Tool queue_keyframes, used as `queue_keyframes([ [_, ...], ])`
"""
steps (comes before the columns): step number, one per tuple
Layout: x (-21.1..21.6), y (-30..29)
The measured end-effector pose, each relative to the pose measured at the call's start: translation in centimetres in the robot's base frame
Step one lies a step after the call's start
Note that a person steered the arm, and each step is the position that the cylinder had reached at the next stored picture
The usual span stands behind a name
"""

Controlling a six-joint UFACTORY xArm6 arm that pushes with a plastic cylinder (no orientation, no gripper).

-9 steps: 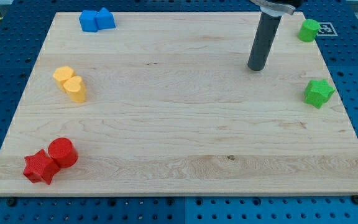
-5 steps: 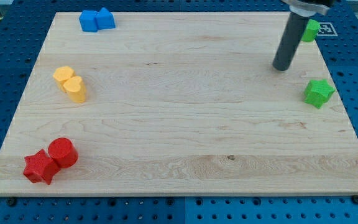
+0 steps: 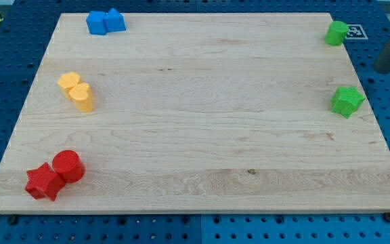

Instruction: Push the green circle to the green star

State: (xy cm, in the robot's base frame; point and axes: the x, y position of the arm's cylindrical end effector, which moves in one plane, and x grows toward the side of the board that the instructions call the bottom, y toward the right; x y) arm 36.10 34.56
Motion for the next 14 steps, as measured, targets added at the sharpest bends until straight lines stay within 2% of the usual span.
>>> queue_keyframes([
  [1, -2.9, -0.1],
  [6, -5.8, 0.0],
  [10, -6.6, 0.0],
  [12, -12.5, -1.9],
  [13, -13.0, -4.9],
  [14, -10.4, -4.5],
])
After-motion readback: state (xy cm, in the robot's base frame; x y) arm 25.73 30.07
